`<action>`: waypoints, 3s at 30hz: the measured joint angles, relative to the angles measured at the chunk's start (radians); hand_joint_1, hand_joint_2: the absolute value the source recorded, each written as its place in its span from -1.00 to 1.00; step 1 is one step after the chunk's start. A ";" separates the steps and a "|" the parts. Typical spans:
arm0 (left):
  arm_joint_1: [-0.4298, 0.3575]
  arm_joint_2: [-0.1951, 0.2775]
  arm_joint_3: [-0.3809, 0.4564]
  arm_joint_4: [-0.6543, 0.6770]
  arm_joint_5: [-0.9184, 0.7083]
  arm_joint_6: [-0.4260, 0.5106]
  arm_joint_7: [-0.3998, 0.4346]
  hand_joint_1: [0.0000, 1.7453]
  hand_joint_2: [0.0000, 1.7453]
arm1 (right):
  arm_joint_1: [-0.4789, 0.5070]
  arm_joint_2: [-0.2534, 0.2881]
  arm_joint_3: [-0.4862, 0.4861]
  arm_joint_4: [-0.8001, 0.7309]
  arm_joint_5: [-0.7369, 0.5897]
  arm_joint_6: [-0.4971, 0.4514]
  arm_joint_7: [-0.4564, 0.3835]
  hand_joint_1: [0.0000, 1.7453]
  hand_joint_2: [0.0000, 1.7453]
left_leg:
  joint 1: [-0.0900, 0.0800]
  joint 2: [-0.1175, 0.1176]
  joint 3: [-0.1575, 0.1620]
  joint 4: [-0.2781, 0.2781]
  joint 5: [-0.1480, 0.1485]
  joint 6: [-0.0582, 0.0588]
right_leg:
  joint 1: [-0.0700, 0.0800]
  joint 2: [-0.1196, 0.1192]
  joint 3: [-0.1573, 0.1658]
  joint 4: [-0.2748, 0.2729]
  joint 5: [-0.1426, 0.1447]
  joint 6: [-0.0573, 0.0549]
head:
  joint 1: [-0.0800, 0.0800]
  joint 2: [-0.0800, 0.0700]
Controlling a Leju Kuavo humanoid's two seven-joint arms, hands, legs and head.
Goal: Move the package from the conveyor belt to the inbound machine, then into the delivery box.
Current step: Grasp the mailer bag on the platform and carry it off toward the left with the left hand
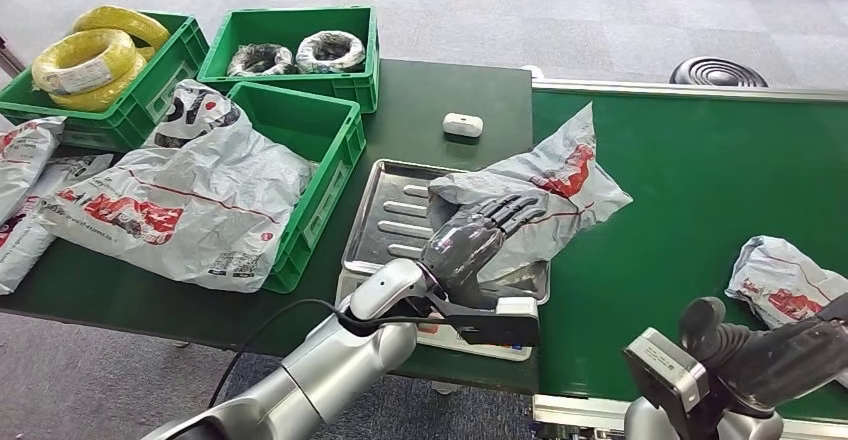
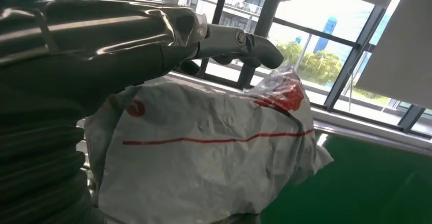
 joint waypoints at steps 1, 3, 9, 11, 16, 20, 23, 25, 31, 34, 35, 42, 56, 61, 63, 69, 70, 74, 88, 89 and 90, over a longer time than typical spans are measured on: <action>0.000 -0.003 -0.004 0.016 -0.004 0.003 0.002 -1.00 1.00 | -0.001 0.000 0.003 0.001 0.004 0.000 0.004 -1.00 -1.00 | 0.000 0.000 0.000 0.000 0.000 0.000 | 0.000 0.000 0.000 0.000 0.000 0.000 | 0.000 0.000; 0.000 -0.007 -0.011 0.046 -0.010 0.010 0.004 -1.00 1.00 | -0.003 0.000 0.007 0.001 0.011 0.000 0.011 -1.00 -1.00 | 0.000 0.000 0.000 0.000 0.000 0.000 | 0.000 0.000 0.000 0.000 0.000 0.000 | 0.000 0.000; 0.000 -0.012 -0.022 0.101 -0.012 0.023 0.008 -1.00 1.00 | -0.004 0.000 0.024 0.001 0.030 0.000 0.029 -1.00 -1.00 | 0.000 0.000 0.000 0.000 0.000 0.000 | 0.000 0.000 0.000 0.000 0.000 0.000 | 0.000 0.000; -0.001 -0.013 -0.024 0.111 -0.012 0.031 0.014 -1.00 1.00 | -0.004 0.000 0.029 0.001 0.033 0.000 0.032 -1.00 -1.00 | 0.000 0.000 0.000 0.000 0.000 0.000 | 0.000 0.000 0.000 0.000 0.000 0.000 | 0.000 0.000; -0.033 -0.013 -0.005 0.123 0.012 0.060 0.040 -1.00 1.00 | -0.008 0.000 0.046 0.005 0.047 0.000 0.045 -1.00 -1.00 | 0.000 0.000 0.000 0.000 0.000 0.000 | 0.000 0.000 0.000 0.000 0.000 0.000 | 0.000 0.000; -0.075 -0.012 0.022 0.123 0.029 0.061 0.049 -1.00 1.00 | -0.012 0.000 0.057 0.012 0.048 0.000 0.051 -1.00 -1.00 | 0.000 -0.001 -0.001 0.000 0.000 0.000 | 0.000 0.000 0.000 0.000 0.000 0.000 | 0.000 0.000; -0.122 -0.011 0.050 0.117 0.039 0.048 0.072 -1.00 1.00 | -0.015 0.000 0.060 0.017 0.046 0.000 0.053 -1.00 -1.00 | 0.000 -0.001 -0.001 0.000 0.000 0.000 | 0.000 0.000 0.000 0.000 0.000 0.000 | 0.000 0.000; -0.169 -0.010 0.071 0.113 0.040 0.025 0.100 -1.00 1.00 | -0.017 0.000 0.062 0.021 0.043 0.000 0.052 -1.00 -1.00 | 0.000 -0.001 -0.001 0.000 0.000 0.000 | 0.000 0.000 0.000 0.000 0.000 0.000 | 0.000 0.000; -0.265 -0.011 0.106 0.112 0.038 -0.014 0.133 -1.00 1.00 | -0.021 0.000 0.066 0.030 0.042 0.000 0.050 -1.00 -1.00 | 0.000 -0.001 -0.001 0.000 0.000 0.000 | 0.000 0.000 0.000 0.000 0.000 0.000 | 0.000 0.000; -0.277 -0.011 0.113 0.112 0.038 -0.015 0.134 -1.00 1.00 | -0.021 0.000 0.069 0.033 0.042 0.000 0.050 -1.00 -1.00 | 0.000 -0.001 -0.001 0.000 0.000 0.000 | 0.000 0.000 0.000 0.000 0.000 0.000 | 0.000 0.000; -0.280 -0.011 0.114 0.112 0.038 -0.015 0.134 -1.00 1.00 | -0.021 0.000 0.070 0.034 0.042 0.000 0.050 -1.00 -1.00 | 0.000 -0.001 -0.001 0.000 0.000 0.000 | 0.000 0.000 0.000 0.000 0.000 0.000 | 0.000 0.000; -0.288 -0.012 0.093 0.119 -0.005 -0.035 0.181 -1.00 1.00 | -0.018 0.000 0.073 0.036 0.025 0.000 0.025 -1.00 -1.00 | 0.000 -0.001 0.000 0.000 0.000 0.000 | 0.000 0.000 0.000 0.000 0.000 0.000 | 0.000 0.000; -0.231 -0.017 -0.199 0.191 0.149 -0.052 0.240 -1.00 1.00 | -0.005 0.000 0.073 0.024 0.048 0.000 0.058 -1.00 -1.00 | 0.000 0.000 -0.001 0.000 0.000 0.000 | 0.000 0.000 0.000 0.000 0.000 0.000 | 0.000 0.000; -0.231 -0.017 -0.237 0.207 0.182 -0.044 0.242 -1.00 1.00 | -0.005 0.000 0.073 0.018 0.057 0.000 0.069 -1.00 -1.00 | 0.000 0.000 -0.001 0.000 0.000 0.000 | 0.000 0.000 0.000 0.000 0.000 0.000 | 0.000 0.000; -0.231 -0.017 -0.250 0.212 0.195 -0.038 0.243 -1.00 1.00 | -0.005 0.000 0.073 0.017 0.058 0.000 0.070 -1.00 -1.00 | 0.000 -0.001 -0.001 0.000 0.000 0.000 | 0.000 0.000 0.000 0.000 0.000 0.000 | 0.000 0.000; -0.233 -0.017 -0.271 0.223 0.218 -0.031 0.244 -1.00 1.00 | -0.007 0.000 0.073 0.017 0.057 0.000 0.068 -1.00 -1.00 | 0.000 -0.001 -0.001 0.000 0.000 0.000 | 0.000 0.000 0.000 0.000 0.000 0.000 | 0.000 0.000; -0.233 -0.017 -0.273 0.223 0.219 -0.031 0.245 -1.00 1.00 | -0.007 0.000 0.073 0.017 0.057 0.000 0.068 -1.00 -1.00 | 0.000 -0.001 -0.001 0.000 0.000 0.000 | 0.000 0.000 0.000 0.000 0.000 0.000 | 0.000 0.000; -0.234 -0.017 -0.280 0.224 0.221 -0.028 0.247 -1.00 1.00 | -0.008 0.000 0.073 0.017 0.056 0.000 0.068 -1.00 -1.00 | 0.000 -0.001 -0.001 0.000 0.000 0.000 | 0.000 0.000 0.000 0.000 0.000 0.000 | 0.000 0.000; -0.264 -0.016 -0.361 0.284 0.121 -0.081 0.373 -1.00 1.00 | -0.022 0.000 0.076 0.021 0.060 0.000 0.066 -1.00 -1.00 | 0.000 -0.001 -0.001 0.000 0.000 0.000 | 0.000 0.000 0.000 0.000 0.000 0.000 | 0.000 0.000; -0.264 -0.016 -0.369 0.290 0.118 -0.083 0.379 -1.00 1.00 | -0.022 0.000 0.076 0.021 0.060 0.000 0.066 -1.00 -1.00 | 0.000 -0.001 -0.001 0.000 0.000 0.000 | 0.000 0.000 0.000 0.000 0.000 0.000 | 0.000 0.000; -0.264 -0.016 -0.374 0.295 0.116 -0.083 0.382 -1.00 1.00 | -0.022 0.000 0.076 0.021 0.060 0.000 0.066 -1.00 -1.00 | 0.000 -0.001 -0.001 0.000 0.000 0.000 | 0.000 0.000 0.000 0.000 0.000 0.000 | 0.000 0.000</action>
